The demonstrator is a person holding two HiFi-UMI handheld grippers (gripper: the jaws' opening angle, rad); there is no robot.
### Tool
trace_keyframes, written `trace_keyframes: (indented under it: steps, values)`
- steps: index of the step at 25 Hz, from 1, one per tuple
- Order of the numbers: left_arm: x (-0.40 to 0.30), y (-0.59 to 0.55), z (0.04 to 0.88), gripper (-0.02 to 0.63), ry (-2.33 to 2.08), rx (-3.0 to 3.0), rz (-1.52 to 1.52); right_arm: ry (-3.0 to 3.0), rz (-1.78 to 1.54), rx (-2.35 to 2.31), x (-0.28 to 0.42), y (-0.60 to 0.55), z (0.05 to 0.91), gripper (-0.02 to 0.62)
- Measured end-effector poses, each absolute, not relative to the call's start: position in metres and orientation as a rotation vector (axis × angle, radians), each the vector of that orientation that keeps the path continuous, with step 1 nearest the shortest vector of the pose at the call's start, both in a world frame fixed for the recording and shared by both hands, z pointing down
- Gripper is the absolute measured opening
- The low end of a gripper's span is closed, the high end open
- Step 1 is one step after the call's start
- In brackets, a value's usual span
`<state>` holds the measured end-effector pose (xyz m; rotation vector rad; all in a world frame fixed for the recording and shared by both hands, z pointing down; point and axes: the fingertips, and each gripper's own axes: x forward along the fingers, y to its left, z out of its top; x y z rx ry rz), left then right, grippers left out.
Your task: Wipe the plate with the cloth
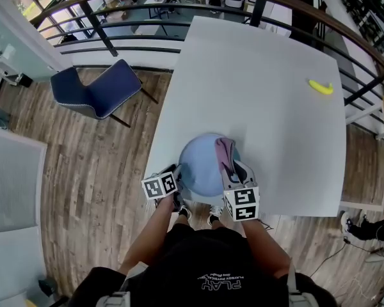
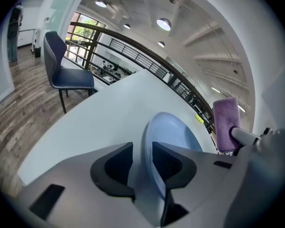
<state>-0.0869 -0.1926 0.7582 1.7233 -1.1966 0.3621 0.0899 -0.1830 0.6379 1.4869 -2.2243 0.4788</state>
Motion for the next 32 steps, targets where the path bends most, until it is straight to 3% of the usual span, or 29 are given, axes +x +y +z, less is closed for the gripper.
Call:
trace_keyframes:
  steps: [6,13,24,32]
  values:
    - [-0.111,-0.211,0.714,0.127,-1.287,1.795,0.317,-2.259,0.422,1.498,0.08,-0.193,0.618,0.106]
    - [-0.117,-0.238,0.623,0.013,-1.337,1.982,0.186,-2.279,0.343,1.569,0.075,-0.202,0.579,0.106]
    - [-0.075,-0.252,0.492,0.012,-1.276,2.496,0.045,-2.354,0.143,1.669,0.076,-0.224,0.505,0.106]
    - [-0.074,-0.255,0.467,0.012,-1.307,2.588,0.039,-2.376,0.023,1.66,0.072,-0.225,0.477,0.1]
